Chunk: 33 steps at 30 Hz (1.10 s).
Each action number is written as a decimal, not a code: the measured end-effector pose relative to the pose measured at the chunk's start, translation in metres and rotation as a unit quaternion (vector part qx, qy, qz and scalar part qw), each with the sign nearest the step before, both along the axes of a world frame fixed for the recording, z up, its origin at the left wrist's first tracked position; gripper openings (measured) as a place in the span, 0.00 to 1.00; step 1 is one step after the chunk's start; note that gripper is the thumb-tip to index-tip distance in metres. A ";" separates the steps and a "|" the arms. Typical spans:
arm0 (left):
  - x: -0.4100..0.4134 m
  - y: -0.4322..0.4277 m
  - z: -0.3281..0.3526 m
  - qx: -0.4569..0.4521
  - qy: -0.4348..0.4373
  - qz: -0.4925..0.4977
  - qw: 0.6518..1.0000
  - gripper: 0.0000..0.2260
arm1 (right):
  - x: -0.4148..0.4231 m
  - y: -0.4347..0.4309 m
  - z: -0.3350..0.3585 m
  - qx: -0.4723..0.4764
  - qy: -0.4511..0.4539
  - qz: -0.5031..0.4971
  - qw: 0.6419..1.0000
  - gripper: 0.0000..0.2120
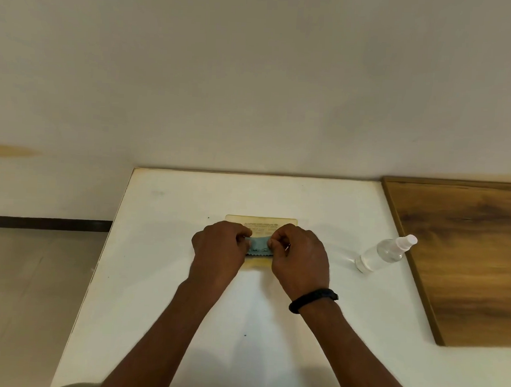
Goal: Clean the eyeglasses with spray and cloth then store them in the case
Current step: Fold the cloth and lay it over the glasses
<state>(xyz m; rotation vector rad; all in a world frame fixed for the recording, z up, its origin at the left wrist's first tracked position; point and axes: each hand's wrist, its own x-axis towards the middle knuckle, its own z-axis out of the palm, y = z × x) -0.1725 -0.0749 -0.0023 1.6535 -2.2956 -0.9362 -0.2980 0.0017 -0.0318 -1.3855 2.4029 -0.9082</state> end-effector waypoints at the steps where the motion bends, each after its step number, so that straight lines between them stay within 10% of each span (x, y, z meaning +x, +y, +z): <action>1: 0.000 0.000 -0.001 -0.001 -0.008 -0.004 1.000 0.11 | 0.000 0.000 -0.001 -0.001 0.009 0.003 1.000 0.04; 33: 0.017 0.023 -0.009 -0.082 -0.151 -0.092 0.981 0.16 | 0.010 0.019 -0.019 0.021 0.097 0.003 0.995 0.06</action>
